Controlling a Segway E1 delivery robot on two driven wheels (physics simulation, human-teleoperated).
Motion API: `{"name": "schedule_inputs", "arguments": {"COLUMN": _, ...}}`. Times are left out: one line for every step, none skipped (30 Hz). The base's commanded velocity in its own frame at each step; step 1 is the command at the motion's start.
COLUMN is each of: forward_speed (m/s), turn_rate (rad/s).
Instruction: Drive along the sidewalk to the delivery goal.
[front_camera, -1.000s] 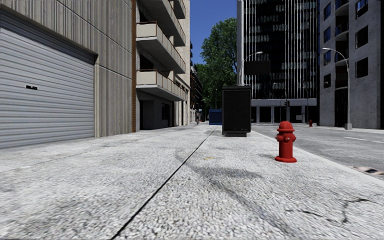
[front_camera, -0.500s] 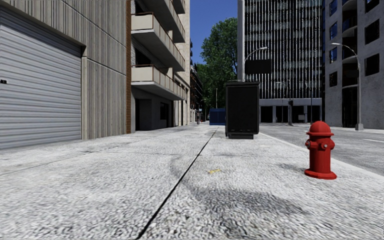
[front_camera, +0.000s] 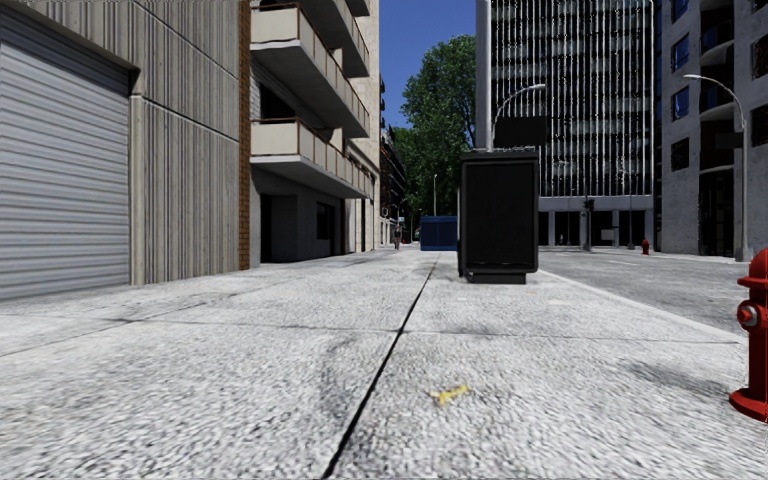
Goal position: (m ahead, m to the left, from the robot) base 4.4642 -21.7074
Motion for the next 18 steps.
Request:
{"name": "schedule_inputs", "arguments": {"forward_speed": 2.00, "turn_rate": 0.00}}
{"name": "schedule_inputs", "arguments": {"forward_speed": 2.00, "turn_rate": 0.00}}
{"name": "schedule_inputs", "arguments": {"forward_speed": 2.00, "turn_rate": 0.00}}
{"name": "schedule_inputs", "arguments": {"forward_speed": 2.00, "turn_rate": 0.00}}
{"name": "schedule_inputs", "arguments": {"forward_speed": 2.00, "turn_rate": 0.00}}
{"name": "schedule_inputs", "arguments": {"forward_speed": 2.00, "turn_rate": 0.00}}
{"name": "schedule_inputs", "arguments": {"forward_speed": 2.00, "turn_rate": 0.00}}
{"name": "schedule_inputs", "arguments": {"forward_speed": 2.00, "turn_rate": 0.00}}
{"name": "schedule_inputs", "arguments": {"forward_speed": 2.00, "turn_rate": 0.00}}
{"name": "schedule_inputs", "arguments": {"forward_speed": 2.00, "turn_rate": 0.00}}
{"name": "schedule_inputs", "arguments": {"forward_speed": 2.00, "turn_rate": 0.00}}
{"name": "schedule_inputs", "arguments": {"forward_speed": 2.00, "turn_rate": 0.00}}
{"name": "schedule_inputs", "arguments": {"forward_speed": 2.00, "turn_rate": 0.00}}
{"name": "schedule_inputs", "arguments": {"forward_speed": 2.00, "turn_rate": 0.00}}
{"name": "schedule_inputs", "arguments": {"forward_speed": 2.00, "turn_rate": 0.00}}
{"name": "schedule_inputs", "arguments": {"forward_speed": 2.00, "turn_rate": 0.00}}
{"name": "schedule_inputs", "arguments": {"forward_speed": 2.00, "turn_rate": 0.00}}
{"name": "schedule_inputs", "arguments": {"forward_speed": 2.00, "turn_rate": 0.00}}
